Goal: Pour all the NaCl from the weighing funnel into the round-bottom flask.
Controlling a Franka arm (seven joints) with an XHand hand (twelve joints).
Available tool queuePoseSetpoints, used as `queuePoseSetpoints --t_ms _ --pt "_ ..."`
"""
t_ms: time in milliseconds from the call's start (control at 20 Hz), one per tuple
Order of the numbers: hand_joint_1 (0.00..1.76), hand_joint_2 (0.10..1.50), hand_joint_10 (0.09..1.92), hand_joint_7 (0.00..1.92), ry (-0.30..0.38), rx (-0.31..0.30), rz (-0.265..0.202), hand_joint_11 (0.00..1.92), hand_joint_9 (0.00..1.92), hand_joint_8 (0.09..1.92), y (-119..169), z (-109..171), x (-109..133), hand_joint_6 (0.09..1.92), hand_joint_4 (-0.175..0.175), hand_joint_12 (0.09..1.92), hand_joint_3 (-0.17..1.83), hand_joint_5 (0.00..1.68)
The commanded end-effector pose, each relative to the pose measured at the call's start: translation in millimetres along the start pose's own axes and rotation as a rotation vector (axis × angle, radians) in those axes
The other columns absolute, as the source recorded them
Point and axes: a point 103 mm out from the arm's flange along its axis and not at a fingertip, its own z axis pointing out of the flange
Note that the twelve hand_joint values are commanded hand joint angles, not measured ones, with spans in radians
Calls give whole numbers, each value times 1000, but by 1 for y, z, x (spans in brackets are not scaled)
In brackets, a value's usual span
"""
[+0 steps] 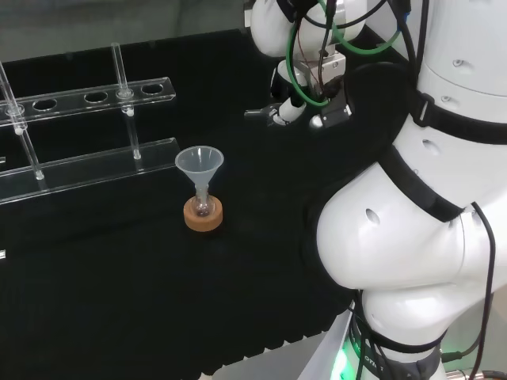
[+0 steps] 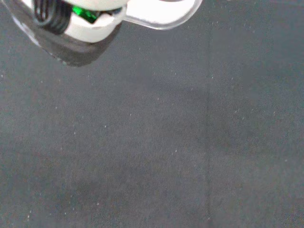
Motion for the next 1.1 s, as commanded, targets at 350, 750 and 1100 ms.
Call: queuePoseSetpoints --t_ms 350,750,1100 --pt "1102 858 150 1580 -32 -39 -17 187 1174 150 -13 -32 4 429 175 1534 224 1327" --pt "1102 856 148 1583 -16 -70 -42 187 1173 147 -34 -49 22 428 175 1535 227 1328" --pt "1102 855 147 1586 -13 -74 -89 188 1173 145 -53 -59 33 428 175 1536 230 1329"
